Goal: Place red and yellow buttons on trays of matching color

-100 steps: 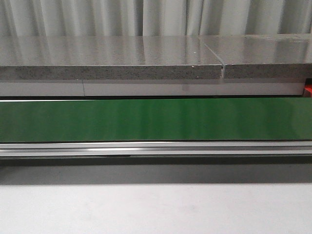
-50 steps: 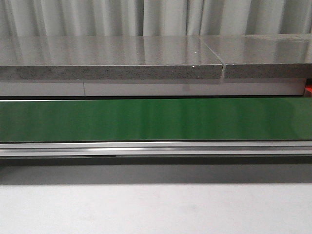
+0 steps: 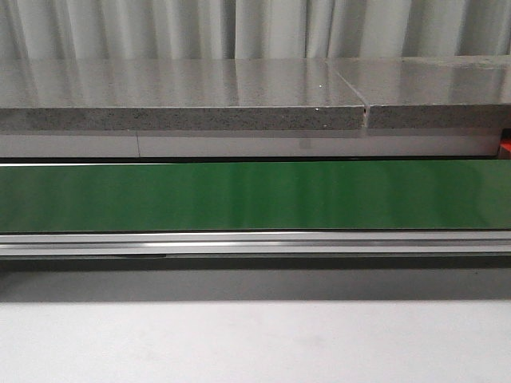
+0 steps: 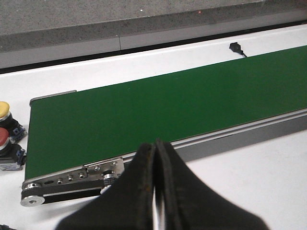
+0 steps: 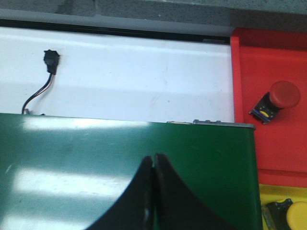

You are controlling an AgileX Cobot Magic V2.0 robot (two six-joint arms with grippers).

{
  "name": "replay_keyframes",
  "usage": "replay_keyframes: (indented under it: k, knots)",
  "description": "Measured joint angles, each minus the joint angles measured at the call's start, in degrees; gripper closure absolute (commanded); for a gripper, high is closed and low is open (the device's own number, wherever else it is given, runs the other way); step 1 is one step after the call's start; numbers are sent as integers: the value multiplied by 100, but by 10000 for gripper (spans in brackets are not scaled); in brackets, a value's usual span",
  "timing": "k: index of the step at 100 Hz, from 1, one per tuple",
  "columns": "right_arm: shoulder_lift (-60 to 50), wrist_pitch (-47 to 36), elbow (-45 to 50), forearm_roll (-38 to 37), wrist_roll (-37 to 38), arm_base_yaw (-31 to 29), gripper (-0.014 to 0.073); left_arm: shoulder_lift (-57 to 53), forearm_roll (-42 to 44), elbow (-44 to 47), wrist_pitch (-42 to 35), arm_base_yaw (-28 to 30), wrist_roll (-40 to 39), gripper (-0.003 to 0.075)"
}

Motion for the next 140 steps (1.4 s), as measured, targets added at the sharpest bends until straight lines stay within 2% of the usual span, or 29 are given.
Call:
replay_keyframes:
  k: [38,102,140]
  knots:
    - [-1727,-205,1115,45,0,596,631,0,0,0,0,0,0,741]
    - [-4724,-215,2801,150,0,641,631,0,0,0,-43,0,0,741]
    - [-5068,-204,2875,194,0,641,630,272,22,-14,-130,0,-205,741]
